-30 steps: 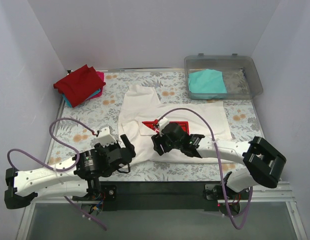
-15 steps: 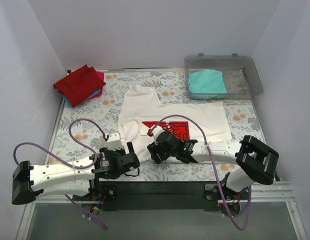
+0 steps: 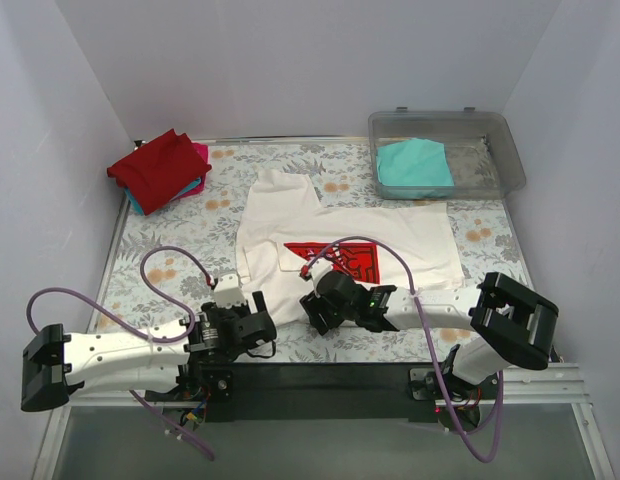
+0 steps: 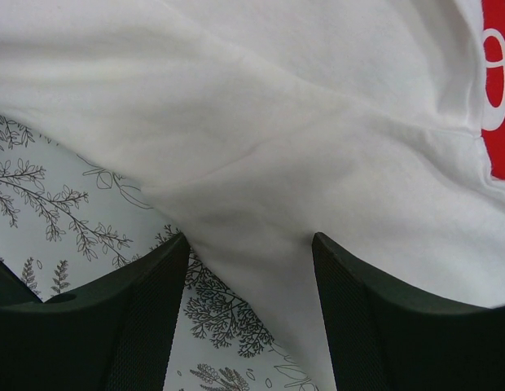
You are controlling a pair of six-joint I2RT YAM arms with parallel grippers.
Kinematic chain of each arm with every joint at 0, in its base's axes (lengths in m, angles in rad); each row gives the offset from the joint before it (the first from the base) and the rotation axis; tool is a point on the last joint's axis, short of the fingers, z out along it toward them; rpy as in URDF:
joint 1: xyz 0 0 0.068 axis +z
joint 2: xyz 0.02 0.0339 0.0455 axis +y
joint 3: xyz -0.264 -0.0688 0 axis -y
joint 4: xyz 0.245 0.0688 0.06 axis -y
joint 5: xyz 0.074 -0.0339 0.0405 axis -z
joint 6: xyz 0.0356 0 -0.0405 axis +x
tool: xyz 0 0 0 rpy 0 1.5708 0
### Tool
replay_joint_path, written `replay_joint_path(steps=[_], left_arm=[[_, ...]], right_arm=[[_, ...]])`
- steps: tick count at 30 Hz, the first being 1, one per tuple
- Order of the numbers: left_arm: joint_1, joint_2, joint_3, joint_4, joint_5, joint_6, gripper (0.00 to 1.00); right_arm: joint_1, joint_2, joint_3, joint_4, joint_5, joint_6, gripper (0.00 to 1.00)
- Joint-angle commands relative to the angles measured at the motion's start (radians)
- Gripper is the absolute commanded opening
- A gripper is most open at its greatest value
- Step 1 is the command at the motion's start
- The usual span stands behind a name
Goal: Fold and stack the t-shirts
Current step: Fold the tshirt
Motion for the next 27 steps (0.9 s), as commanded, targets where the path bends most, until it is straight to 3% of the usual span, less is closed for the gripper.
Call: replay_joint_path(steps=[1, 6, 10, 11, 14, 17, 18, 21, 27], left_arm=[[0.011, -0.031, -0.03, 0.076, -0.006, -0.14, 0.79], [0.043, -0.065, -0.07, 0.154, 0.017, -0.086, 0.74], [0.048, -0.047, -0.075, 0.18, 0.034, -0.072, 0.58], [0.048, -0.039, -0.072, 0.173, 0.033, -0.086, 0.46], [0.048, -0.024, -0.061, 0.144, 0.033, -0.1, 0.28], [0.048, -0.024, -0.058, 0.136, 0.04, -0.1, 0.17], [0.048, -0.022, -0.058, 0.134, 0.04, -0.101, 0.1], [0.049, -0.012, -0.042, 0.11, 0.031, -0.12, 0.0], [0.049, -0.037, 0.002, 0.01, -0.015, -0.146, 0.0]], right_arm=[[0.011, -0.024, -0.012, -0.004, 0.025, 0.021, 0.57], [0.016, -0.041, -0.029, -0.008, 0.035, 0.028, 0.56], [0.017, -0.052, -0.04, -0.013, 0.044, 0.034, 0.57], [0.017, -0.055, -0.04, -0.018, 0.051, 0.039, 0.57], [0.023, -0.063, -0.04, -0.03, 0.06, 0.044, 0.57], [0.027, -0.063, -0.049, -0.039, 0.075, 0.045, 0.56], [0.027, -0.06, -0.052, -0.041, 0.081, 0.045, 0.53], [0.027, -0.038, -0.05, -0.047, 0.094, 0.048, 0.42], [0.028, -0.002, -0.049, -0.099, 0.123, 0.05, 0.14]])
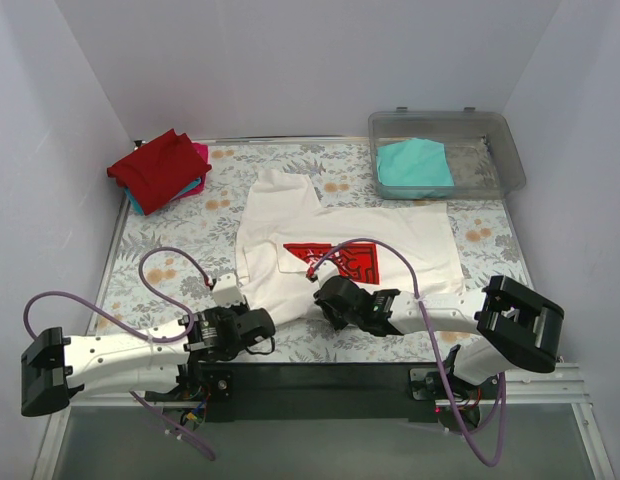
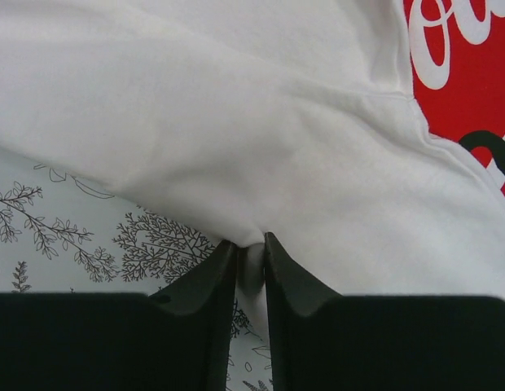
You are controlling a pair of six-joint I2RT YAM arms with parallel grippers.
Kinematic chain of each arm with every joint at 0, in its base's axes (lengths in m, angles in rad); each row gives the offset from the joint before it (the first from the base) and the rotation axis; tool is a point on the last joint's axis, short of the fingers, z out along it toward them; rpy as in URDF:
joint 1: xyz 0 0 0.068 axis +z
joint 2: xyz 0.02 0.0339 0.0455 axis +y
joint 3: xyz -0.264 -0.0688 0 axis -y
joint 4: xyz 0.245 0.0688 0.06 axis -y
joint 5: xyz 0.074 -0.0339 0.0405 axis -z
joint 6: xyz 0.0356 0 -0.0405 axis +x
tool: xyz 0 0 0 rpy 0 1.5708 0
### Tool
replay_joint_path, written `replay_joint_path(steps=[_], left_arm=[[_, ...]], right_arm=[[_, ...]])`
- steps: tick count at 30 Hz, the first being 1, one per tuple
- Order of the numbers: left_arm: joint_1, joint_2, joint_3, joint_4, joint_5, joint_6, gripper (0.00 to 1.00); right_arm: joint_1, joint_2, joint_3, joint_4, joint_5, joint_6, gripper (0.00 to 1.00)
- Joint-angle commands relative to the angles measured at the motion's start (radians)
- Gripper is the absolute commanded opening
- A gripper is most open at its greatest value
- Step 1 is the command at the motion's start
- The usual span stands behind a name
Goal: Fold and stack the t-shirts
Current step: Fold the tshirt
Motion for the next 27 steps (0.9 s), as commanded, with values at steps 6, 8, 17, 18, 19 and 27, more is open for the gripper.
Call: replay_joint_path(steps=[6, 8, 17, 18, 19, 27], left_arm=[[0.014, -0.037, 0.077, -0.087, -0.07, -0.13, 0.0], [0.017, -0.033, 0.091, -0.096, -0.07, -0.124, 0.0], [0.02, 0.011, 0.128, -0.168, -0.072, -0.134, 0.0], [0.02, 0.016, 0.124, -0.156, -0.057, -0.116, 0.0], [0.02, 0.016, 0.12, -0.116, -0.049, -0.081, 0.08], [0.02, 0.051, 0.126, -0.012, -0.027, -0.007, 0.79]], right_arm=[[0.006, 0.019, -0.008, -0.12, 0.045, 0.014, 0.04], [0.008, 0.005, -0.006, -0.142, 0.05, 0.006, 0.03], [0.008, -0.013, 0.014, -0.226, 0.059, -0.014, 0.02], [0.009, -0.01, 0.015, -0.226, 0.057, -0.014, 0.04], [0.011, -0.007, 0.021, -0.225, 0.056, -0.016, 0.06], [0.032, -0.024, 0.101, -0.187, 0.024, -0.046, 0.41]])
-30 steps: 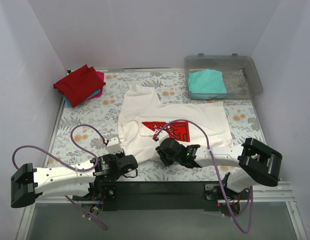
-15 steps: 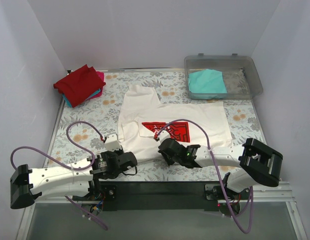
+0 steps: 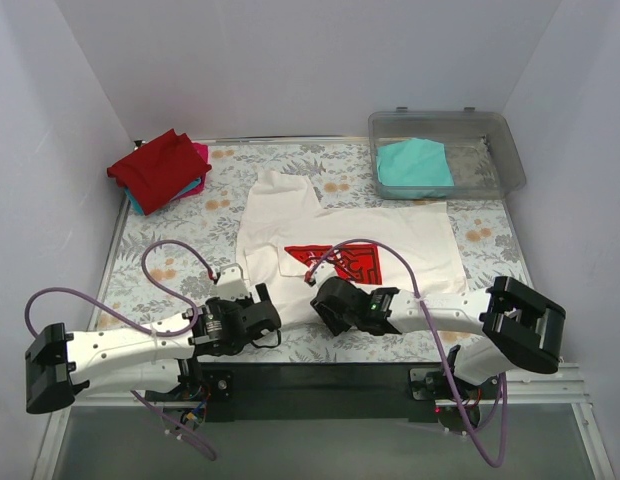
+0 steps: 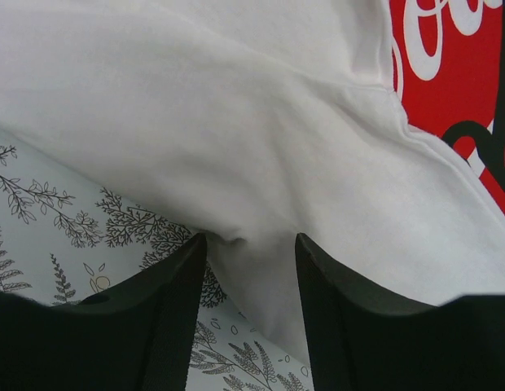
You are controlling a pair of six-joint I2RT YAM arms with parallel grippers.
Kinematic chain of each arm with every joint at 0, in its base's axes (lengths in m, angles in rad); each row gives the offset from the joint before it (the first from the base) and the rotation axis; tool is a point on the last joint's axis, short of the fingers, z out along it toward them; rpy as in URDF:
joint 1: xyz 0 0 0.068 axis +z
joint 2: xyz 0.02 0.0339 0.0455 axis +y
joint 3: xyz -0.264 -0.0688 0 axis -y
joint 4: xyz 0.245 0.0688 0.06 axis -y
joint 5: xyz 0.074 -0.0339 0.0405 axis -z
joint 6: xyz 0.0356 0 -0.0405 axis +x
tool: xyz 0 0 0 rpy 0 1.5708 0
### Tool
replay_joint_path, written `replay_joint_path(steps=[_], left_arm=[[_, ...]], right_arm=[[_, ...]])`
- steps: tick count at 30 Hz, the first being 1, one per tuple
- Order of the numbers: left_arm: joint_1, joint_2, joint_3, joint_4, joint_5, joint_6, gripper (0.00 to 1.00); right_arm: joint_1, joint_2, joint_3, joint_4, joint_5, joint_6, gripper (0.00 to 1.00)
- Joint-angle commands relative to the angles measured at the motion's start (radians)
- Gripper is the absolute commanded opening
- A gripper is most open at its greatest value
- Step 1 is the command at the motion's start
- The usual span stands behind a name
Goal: Fold and stack the t-shirts
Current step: Fold the tshirt
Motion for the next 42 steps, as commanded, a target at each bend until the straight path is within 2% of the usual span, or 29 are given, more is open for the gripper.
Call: replay_joint_path(steps=[1, 8, 12, 16, 21, 26, 31, 42], left_arm=[[0.006, -0.012, 0.037, 0.007, -0.041, -0.023, 0.79], [0.006, -0.086, -0.003, -0.015, 0.02, -0.057, 0.81], [0.003, -0.04, 0.0, -0.141, 0.035, -0.176, 0.83], [0.005, -0.005, 0.002, -0.206, 0.035, -0.253, 0.83], [0.003, -0.006, 0.001, -0.267, 0.04, -0.359, 0.83], [-0.01, -0.087, -0.065, -0.163, 0.101, -0.325, 0.83], [-0.014, -0.1, -0.118, -0.043, 0.142, -0.287, 0.83], [-0.017, -0.135, -0.17, 0.006, 0.144, -0.31, 0.83]], right_arm=[[0.012, -0.026, 0.062, -0.022, -0.01, -0.025, 0.45], [0.012, -0.069, 0.095, 0.046, -0.015, -0.049, 0.51], [0.012, -0.057, 0.126, 0.112, -0.049, -0.087, 0.52], [0.003, -0.026, 0.143, 0.245, -0.116, -0.124, 0.52], [-0.012, 0.072, 0.203, 0.303, -0.187, -0.155, 0.52], [-0.035, 0.164, 0.233, 0.377, -0.24, -0.173, 0.52], [-0.072, 0.253, 0.278, 0.419, -0.302, -0.172, 0.51], [-0.132, 0.437, 0.381, 0.42, -0.305, -0.146, 0.51]])
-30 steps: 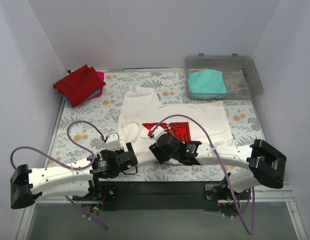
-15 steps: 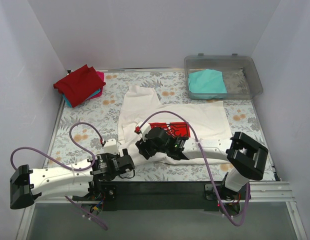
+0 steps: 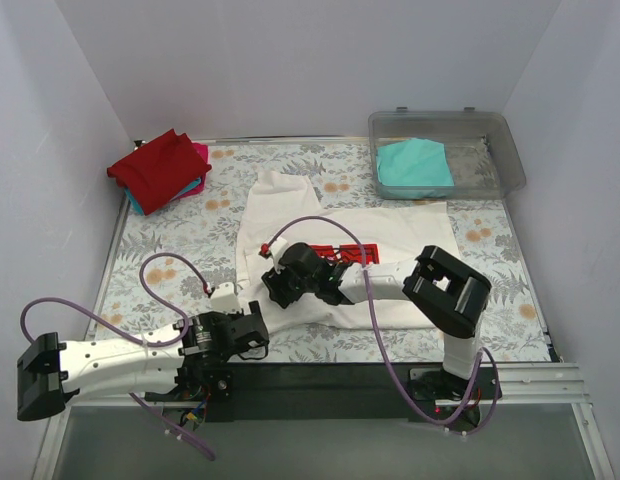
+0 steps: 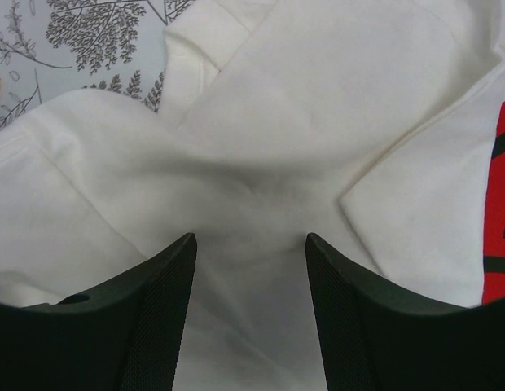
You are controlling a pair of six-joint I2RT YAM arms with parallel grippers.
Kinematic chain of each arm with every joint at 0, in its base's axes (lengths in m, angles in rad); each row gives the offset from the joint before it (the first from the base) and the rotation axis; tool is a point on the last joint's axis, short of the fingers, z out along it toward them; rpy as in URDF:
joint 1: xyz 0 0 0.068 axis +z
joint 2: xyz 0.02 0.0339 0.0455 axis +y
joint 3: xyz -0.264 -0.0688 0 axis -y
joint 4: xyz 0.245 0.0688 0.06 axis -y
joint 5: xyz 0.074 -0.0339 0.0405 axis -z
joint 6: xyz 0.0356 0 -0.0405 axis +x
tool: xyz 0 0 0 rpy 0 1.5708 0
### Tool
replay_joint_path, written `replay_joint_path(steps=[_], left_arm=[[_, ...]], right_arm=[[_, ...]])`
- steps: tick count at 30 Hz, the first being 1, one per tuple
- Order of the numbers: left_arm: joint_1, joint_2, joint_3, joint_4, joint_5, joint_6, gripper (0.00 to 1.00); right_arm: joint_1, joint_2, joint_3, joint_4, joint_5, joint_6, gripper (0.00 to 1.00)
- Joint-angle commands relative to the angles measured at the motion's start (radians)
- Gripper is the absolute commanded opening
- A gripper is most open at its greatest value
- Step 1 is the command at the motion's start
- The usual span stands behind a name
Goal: Fold and stack the t-shirts
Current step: Fold the tshirt
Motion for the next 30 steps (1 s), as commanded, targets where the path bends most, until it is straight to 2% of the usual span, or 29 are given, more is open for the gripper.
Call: replay_joint_path(steps=[1, 15, 22, 23, 24, 30], left_arm=[[-0.006, -0.027, -0.035, 0.038, 0.011, -0.304, 0.82], [-0.006, 0.036, -0.054, 0.138, 0.002, -0.284, 0.79], [-0.006, 0.038, -0.066, 0.152, -0.001, -0.296, 0.58], [-0.006, 0.039, -0.066, 0.155, 0.002, -0.295, 0.51], [-0.006, 0.042, -0.066, 0.153, 0.006, -0.295, 0.48], [-0.006, 0.071, -0.054, 0.139, 0.051, -0.278, 0.47]], right_arm=[[-0.031, 0.047, 0.06, 0.042, -0.012, 0.018, 0.51], [-0.074, 0.092, 0.1, 0.041, -0.047, 0.038, 0.51], [-0.074, 0.061, 0.079, 0.042, -0.036, 0.036, 0.51], [-0.074, 0.061, 0.076, 0.042, -0.036, 0.036, 0.51], [-0.074, 0.06, 0.076, 0.042, -0.036, 0.035, 0.51], [-0.074, 0.064, 0.08, 0.041, -0.038, 0.038, 0.51]])
